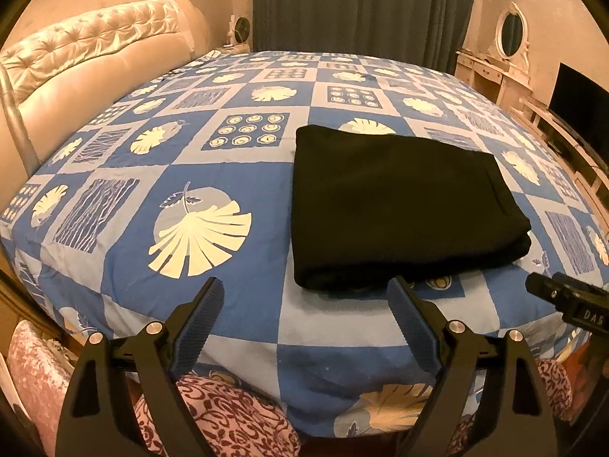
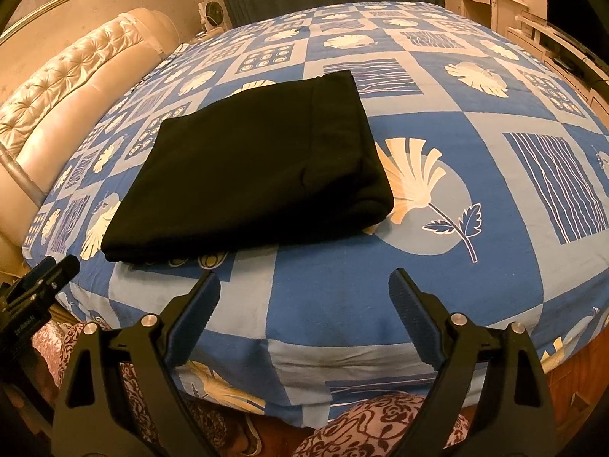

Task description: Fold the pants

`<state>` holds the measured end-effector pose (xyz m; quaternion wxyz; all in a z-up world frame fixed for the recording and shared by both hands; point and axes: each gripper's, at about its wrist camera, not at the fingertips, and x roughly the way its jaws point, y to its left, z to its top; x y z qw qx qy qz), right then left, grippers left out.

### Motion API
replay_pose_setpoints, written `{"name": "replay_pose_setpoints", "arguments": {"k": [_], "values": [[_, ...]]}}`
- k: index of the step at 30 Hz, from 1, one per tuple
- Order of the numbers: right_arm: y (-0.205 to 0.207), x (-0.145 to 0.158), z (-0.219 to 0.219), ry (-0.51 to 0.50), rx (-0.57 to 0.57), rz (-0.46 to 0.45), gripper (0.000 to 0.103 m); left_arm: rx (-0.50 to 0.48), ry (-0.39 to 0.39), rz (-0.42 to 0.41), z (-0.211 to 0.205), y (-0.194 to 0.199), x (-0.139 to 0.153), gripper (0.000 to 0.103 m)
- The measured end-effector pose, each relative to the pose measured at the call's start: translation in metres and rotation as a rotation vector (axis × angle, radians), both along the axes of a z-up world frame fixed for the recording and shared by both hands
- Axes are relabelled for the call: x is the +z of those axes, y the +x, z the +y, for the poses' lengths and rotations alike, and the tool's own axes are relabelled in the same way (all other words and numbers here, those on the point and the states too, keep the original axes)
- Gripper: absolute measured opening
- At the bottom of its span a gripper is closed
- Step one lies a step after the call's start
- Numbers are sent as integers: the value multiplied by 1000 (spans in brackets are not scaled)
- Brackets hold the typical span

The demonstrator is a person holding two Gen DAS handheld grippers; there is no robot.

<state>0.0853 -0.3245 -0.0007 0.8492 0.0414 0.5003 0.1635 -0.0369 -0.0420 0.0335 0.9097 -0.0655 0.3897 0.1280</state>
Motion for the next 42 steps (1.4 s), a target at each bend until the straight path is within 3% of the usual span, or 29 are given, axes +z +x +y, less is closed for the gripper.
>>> {"name": "replay_pose_setpoints", "arguments": {"k": [15, 27, 31, 34, 36, 42], "values": [[-1, -2, 0, 0, 0, 6, 90, -49, 4, -3, -11, 5, 11, 86], [-1, -6, -3, 8, 1, 27, 90, 34, -24, -3, 0, 9, 14, 87], [-1, -7, -4, 13, -1, 33, 90, 60, 56, -74, -4, 7, 24, 90], [0, -7, -5, 15, -3, 34, 90, 4, 142, -106, -15, 10, 33, 90], [0, -7, -5, 15, -1, 36, 90, -43, 203, -80, -23, 16, 34, 90], [4, -7, -10, 44, -11, 61, 90, -85, 100, -55, -7, 34, 32, 90]]}}
